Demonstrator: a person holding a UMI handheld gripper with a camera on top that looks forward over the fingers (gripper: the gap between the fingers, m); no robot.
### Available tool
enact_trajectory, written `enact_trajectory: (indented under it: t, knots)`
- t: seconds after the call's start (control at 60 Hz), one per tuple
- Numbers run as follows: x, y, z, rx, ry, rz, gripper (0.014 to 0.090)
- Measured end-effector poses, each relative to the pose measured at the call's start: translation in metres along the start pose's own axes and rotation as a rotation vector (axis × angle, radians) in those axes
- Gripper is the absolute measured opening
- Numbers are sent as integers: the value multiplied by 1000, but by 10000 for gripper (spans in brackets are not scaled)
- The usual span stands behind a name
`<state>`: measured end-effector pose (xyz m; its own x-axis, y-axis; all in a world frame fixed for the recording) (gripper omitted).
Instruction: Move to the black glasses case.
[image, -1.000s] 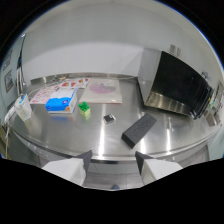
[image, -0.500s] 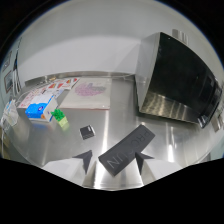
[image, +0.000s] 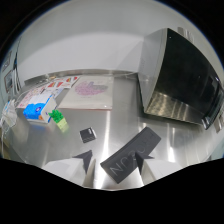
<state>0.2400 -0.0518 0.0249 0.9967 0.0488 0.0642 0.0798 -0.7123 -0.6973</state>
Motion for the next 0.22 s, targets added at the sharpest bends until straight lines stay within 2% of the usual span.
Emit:
enact_trajectory:
  t: [0.217]
  knots:
    - [1, 0, -6, 7, 18, 4, 842]
